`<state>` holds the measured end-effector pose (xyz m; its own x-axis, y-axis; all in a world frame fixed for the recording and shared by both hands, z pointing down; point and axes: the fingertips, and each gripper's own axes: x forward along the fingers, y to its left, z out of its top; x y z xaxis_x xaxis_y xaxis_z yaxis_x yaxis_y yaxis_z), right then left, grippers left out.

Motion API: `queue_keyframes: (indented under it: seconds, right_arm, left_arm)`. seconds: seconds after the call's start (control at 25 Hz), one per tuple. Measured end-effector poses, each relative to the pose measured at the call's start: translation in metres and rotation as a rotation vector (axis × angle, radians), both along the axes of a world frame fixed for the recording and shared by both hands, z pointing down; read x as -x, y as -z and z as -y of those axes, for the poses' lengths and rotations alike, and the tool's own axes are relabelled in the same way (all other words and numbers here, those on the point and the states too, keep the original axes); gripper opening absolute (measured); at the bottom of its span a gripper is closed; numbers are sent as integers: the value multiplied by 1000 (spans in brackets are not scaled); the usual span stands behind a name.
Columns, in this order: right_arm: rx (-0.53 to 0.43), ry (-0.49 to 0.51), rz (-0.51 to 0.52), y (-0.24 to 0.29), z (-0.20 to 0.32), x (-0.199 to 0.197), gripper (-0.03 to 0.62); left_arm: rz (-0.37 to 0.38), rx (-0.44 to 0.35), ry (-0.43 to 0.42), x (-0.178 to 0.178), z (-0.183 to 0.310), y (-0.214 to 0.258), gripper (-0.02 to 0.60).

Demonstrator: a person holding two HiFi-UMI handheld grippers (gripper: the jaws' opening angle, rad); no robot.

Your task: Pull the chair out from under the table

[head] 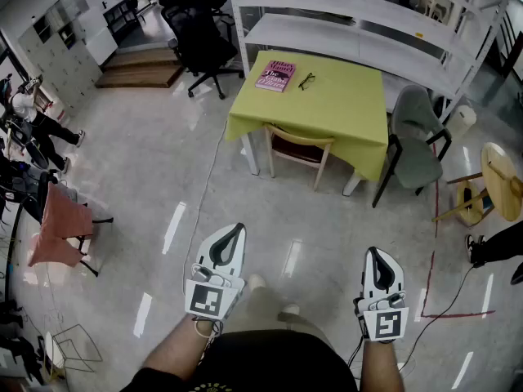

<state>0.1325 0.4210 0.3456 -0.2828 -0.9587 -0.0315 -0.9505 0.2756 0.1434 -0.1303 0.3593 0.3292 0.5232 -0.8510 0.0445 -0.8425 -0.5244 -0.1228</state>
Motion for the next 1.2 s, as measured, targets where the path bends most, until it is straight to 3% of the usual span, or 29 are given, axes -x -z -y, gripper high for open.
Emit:
queue_keyframes:
  seconds: [0.64,0.96,1.2]
  right_arm:
    - [31,-42,16,-7,7,-10,11]
    - [40,-45,2,-15,46,-24,11]
    - [50,-20,-13,-16,87,-22,11]
  left_arm:
    - [-1,14,-18,-1,19,-10,9]
    - [-32,34,-20,-12,58,-25,9]
    - [-8,14,-24,-23,93,-24,9]
